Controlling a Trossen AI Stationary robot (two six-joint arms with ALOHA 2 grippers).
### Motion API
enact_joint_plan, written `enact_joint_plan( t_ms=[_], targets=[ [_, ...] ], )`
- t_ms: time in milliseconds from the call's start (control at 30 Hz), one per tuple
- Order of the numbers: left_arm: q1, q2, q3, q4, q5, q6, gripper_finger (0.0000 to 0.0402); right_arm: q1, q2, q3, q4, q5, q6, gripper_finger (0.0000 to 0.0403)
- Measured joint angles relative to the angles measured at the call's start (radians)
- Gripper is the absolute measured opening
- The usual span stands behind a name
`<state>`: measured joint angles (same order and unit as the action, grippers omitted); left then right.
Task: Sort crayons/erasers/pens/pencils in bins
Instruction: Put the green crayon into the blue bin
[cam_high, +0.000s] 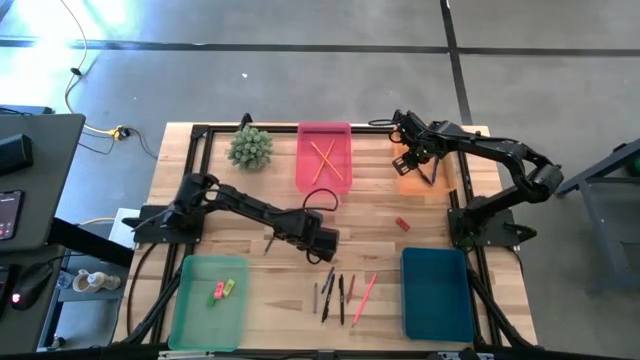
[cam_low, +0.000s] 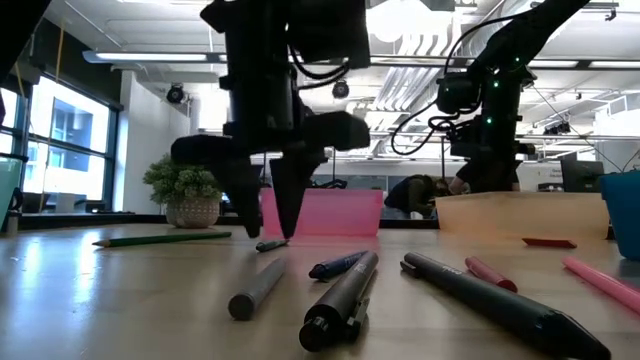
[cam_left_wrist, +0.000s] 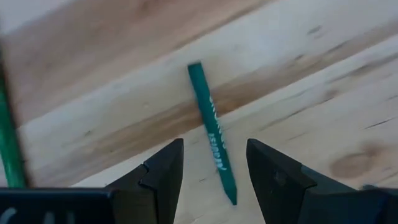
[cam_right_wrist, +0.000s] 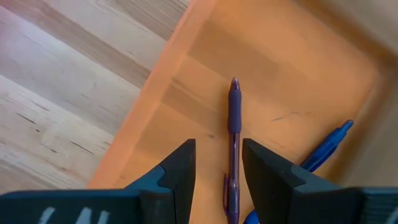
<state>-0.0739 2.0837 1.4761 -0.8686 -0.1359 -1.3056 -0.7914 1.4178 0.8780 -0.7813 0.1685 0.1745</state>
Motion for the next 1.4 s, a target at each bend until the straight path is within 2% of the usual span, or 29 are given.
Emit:
enact_joint_plan(
  t_ms=[400, 633, 833, 933, 1167, 1400],
  targets=[
    [-0.006, 0.043, -0.002, -0.02, 0.022, 0.051, 0.0152, 0.0, -0.004, 0.0, -0.006, 0.022, -0.057, 0.0122],
    [-0.007, 0.046, -0.003, -0.028, 0.018, 0.101, 0.0098, 0.0, -0.092, 0.0, -0.023, 0.018, -0.071, 0.0122],
    [-0.007, 0.047, -0.004, -0.008, 0.015, 0.152, 0.0049, 0.0, -0.156, 0.0, -0.021, -0.105, -0.071, 0.0122],
    [-0.006, 0.047, -0.005, 0.0, 0.015, 0.176, 0.003, 0.003, -0.164, 0.0, -0.021, -0.118, -0.071, 0.0122],
    [-0.005, 0.046, -0.006, 0.002, 0.021, 0.212, 0.001, 0.075, -0.163, 0.0, -0.05, -0.117, -0.172, 0.0122],
    [-0.002, 0.042, -0.007, 0.005, 0.055, 0.28, 0.0009, 0.182, -0.175, 0.0, -0.083, -0.119, -0.182, 0.0122]
  ],
)
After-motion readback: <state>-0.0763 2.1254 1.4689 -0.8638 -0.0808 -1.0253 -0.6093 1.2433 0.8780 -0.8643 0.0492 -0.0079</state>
